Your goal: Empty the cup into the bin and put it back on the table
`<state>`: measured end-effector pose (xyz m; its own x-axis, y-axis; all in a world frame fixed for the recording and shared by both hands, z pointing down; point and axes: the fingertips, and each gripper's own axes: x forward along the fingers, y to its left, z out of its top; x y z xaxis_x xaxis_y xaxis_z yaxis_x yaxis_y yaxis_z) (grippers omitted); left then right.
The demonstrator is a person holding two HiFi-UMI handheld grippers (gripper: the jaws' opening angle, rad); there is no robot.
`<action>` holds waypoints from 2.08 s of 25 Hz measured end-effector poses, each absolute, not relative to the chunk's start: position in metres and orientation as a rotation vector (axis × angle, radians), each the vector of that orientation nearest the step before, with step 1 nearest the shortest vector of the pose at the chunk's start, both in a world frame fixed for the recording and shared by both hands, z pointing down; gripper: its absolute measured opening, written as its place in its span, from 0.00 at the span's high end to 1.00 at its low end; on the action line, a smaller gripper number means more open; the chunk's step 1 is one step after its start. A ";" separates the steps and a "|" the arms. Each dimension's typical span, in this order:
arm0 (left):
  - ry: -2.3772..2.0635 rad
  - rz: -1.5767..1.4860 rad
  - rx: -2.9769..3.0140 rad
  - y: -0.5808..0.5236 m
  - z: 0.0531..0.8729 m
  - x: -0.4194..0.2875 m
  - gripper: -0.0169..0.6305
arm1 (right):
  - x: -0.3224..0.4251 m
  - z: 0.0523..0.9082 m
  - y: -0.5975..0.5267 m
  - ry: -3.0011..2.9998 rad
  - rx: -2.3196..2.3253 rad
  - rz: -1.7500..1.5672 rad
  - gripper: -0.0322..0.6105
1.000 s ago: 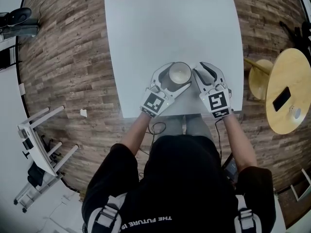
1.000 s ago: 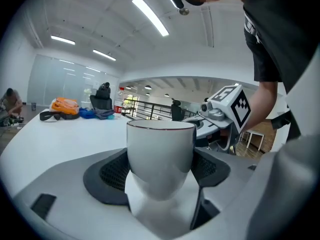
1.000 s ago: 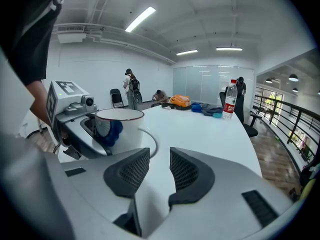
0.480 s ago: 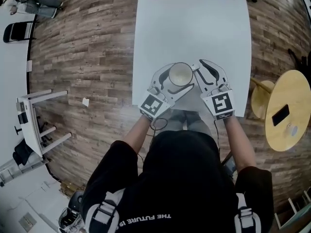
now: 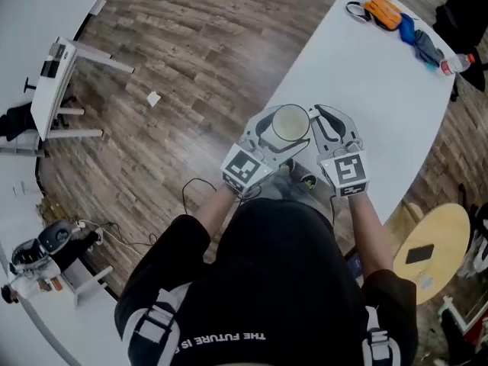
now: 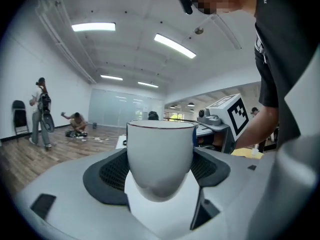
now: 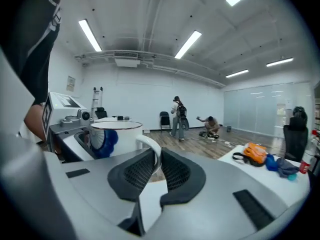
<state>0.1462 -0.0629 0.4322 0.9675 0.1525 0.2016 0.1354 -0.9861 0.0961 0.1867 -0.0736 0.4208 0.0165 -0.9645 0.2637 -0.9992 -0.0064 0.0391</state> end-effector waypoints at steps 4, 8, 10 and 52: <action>-0.081 0.302 3.007 -0.120 0.419 0.065 0.40 | 0.105 0.412 -0.137 -2.256 1.876 0.232 0.87; -0.394 0.292 2.936 -0.157 0.414 -0.016 0.40 | 0.018 0.406 -0.182 -2.419 1.597 0.191 0.87; -0.478 0.281 2.892 -0.165 0.418 -0.044 0.40 | -0.011 0.411 -0.192 -2.450 1.513 0.201 0.87; -0.428 0.310 1.913 -0.139 0.637 -0.137 0.40 | -0.110 0.649 -0.174 -2.010 0.886 0.925 0.87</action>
